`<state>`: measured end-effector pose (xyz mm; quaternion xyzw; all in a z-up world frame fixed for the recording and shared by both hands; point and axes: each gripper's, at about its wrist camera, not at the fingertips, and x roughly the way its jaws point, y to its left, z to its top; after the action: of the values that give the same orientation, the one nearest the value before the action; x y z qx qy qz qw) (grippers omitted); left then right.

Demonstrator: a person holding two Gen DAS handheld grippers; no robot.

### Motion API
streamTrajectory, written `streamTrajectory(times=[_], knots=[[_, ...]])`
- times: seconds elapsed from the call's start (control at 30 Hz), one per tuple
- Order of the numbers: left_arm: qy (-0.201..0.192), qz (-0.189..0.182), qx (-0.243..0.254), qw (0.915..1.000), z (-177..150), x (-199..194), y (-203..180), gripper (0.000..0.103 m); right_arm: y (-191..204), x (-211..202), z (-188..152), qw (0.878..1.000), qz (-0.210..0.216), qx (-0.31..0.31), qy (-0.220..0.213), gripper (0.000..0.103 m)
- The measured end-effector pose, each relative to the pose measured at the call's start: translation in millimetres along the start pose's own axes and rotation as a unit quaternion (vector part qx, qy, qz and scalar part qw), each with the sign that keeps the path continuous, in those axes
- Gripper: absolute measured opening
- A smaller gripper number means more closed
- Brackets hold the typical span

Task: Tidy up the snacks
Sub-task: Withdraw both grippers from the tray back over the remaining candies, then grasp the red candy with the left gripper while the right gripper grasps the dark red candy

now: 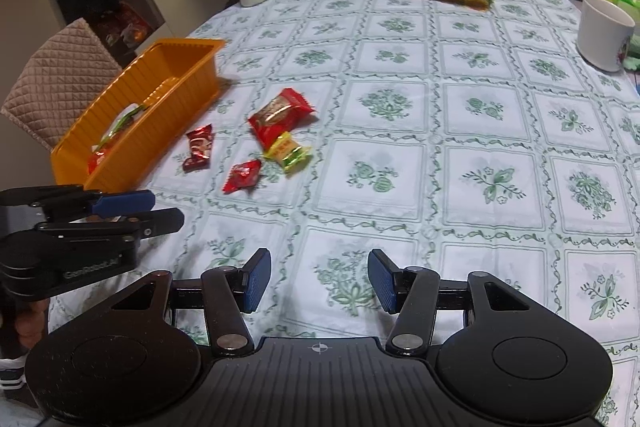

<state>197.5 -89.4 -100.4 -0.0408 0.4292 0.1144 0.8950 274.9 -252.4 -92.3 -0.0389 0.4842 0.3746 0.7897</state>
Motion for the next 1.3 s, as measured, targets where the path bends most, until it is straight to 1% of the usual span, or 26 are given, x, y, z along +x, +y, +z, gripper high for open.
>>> streamTrajectory(times=[0.4, 0.67, 0.77, 0.83, 0.9, 1.0, 1.1, 1.2, 1.3], knots=[[0.007, 0.001, 0.059, 0.9983, 21, 46, -14, 0.033, -32, 1, 8, 0.999, -0.020, 0.039, -0.004, 0.054], [0.013, -0.011, 0.069, 0.9975, 32, 60, -16, 0.033, -45, 4, 11, 0.998, -0.026, 0.058, -0.001, 0.054], [0.019, -0.018, 0.061, 0.9978, 34, 64, -15, 0.031, -47, 5, 13, 0.998, -0.027, 0.061, -0.001, 0.054], [0.022, -0.025, 0.057, 0.9978, 34, 65, -15, 0.022, -49, 6, 15, 0.998, -0.028, 0.062, -0.001, 0.054], [0.024, -0.032, 0.053, 0.9978, 34, 64, -15, 0.016, -50, 7, 16, 0.998, -0.029, 0.062, -0.001, 0.054], [0.024, -0.032, 0.047, 0.9981, 33, 63, -13, 0.014, -50, 8, 17, 0.998, -0.030, 0.063, -0.001, 0.054], [0.017, -0.035, 0.038, 0.9985, 32, 54, -10, 0.014, -49, 8, 18, 0.998, -0.029, 0.063, -0.001, 0.054], [0.009, -0.032, 0.025, 0.9992, 30, 39, -3, 0.014, -45, 9, 20, 0.998, -0.024, 0.058, -0.004, 0.054], [0.001, -0.024, 0.002, 0.9997, 25, 19, 10, 0.014, -37, 11, 24, 0.999, -0.011, 0.048, -0.012, 0.054]])
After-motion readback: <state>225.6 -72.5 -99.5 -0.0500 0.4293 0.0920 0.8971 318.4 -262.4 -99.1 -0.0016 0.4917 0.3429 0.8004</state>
